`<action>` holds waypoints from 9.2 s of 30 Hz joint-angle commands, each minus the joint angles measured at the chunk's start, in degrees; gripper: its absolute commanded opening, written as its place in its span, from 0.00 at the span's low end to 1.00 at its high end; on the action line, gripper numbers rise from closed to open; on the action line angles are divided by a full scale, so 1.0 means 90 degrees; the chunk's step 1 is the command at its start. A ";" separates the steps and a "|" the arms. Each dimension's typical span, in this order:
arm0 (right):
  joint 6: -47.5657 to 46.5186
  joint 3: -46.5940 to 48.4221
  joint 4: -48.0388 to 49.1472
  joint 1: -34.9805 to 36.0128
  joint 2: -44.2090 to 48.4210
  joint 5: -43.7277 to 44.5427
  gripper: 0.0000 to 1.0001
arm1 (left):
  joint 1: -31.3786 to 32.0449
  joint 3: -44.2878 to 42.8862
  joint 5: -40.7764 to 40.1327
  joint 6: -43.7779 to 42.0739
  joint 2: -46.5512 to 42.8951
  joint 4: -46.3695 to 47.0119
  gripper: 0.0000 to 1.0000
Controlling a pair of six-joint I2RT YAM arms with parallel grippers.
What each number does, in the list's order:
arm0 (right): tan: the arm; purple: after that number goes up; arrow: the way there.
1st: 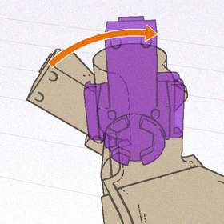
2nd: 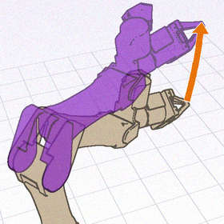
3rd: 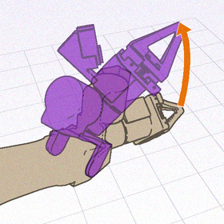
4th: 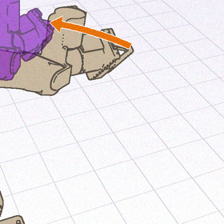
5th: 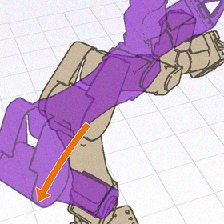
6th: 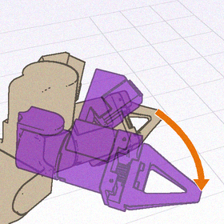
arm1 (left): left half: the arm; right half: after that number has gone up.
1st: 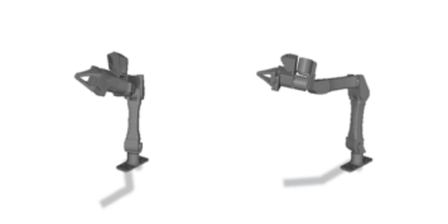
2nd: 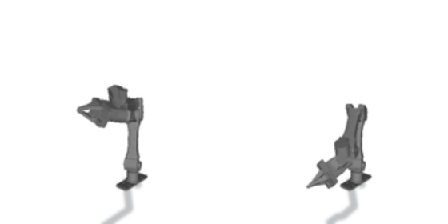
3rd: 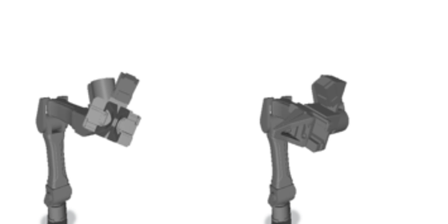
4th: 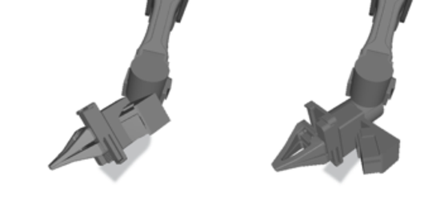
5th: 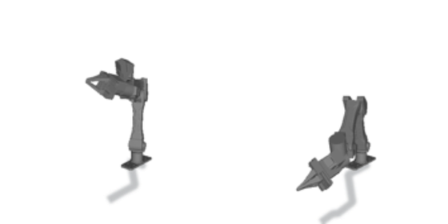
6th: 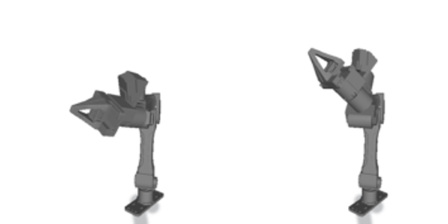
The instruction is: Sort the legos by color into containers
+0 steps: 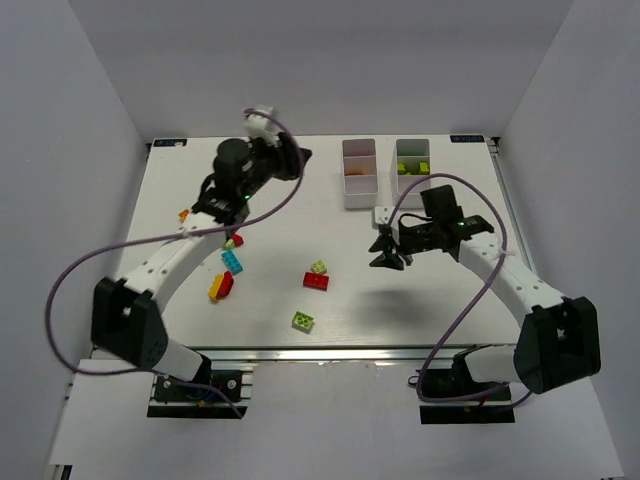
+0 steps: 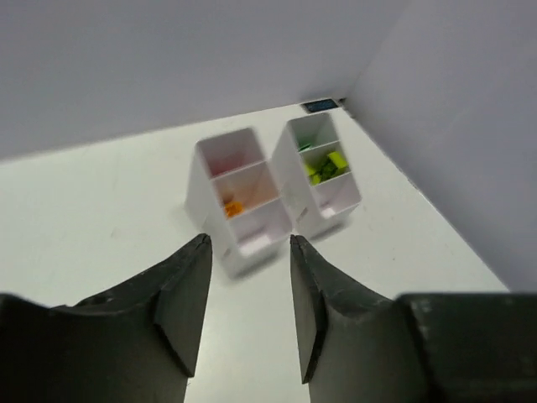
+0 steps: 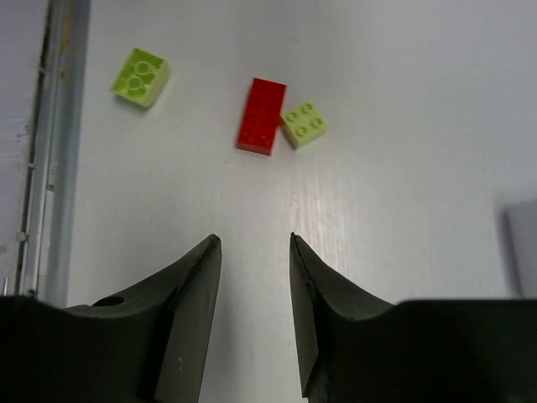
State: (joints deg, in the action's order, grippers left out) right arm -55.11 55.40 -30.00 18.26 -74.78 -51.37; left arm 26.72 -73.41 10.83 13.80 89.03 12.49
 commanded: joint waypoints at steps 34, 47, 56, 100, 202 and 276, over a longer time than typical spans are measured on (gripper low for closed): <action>0.2822 0.0231 0.3040 0.2990 -0.2960 0.3403 0.75 | -0.0342 0.4065 -0.2277 0.2851 -0.4902 -0.3819 0.81; 0.2609 0.0505 0.2611 0.3176 -0.3156 0.3443 0.34 | -0.0332 0.4143 -0.2424 0.2978 -0.5205 -0.3995 0.81; 0.1125 0.0358 0.2561 0.2816 -0.1410 0.3832 0.00 | -0.0342 0.4426 -0.2200 0.3183 -0.5342 -0.3644 0.81; -0.4015 0.5620 0.2750 0.0334 -0.5167 0.5045 0.00 | -0.0342 0.5090 -0.1438 0.3300 -0.4952 -0.2443 0.81; 0.1387 0.0202 0.0863 0.0617 -0.0275 -0.0132 0.68 | -0.1827 0.2560 -0.2316 0.1816 -0.1895 -0.6974 0.98; 0.8165 0.1306 0.3850 0.2932 -0.0997 0.5103 0.56 | 0.0537 0.3342 -0.0734 0.7812 -0.2285 -0.0070 0.37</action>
State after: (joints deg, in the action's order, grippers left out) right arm 17.72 64.38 1.54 44.07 -83.57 -7.77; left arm 31.31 -43.83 5.08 83.11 69.23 9.54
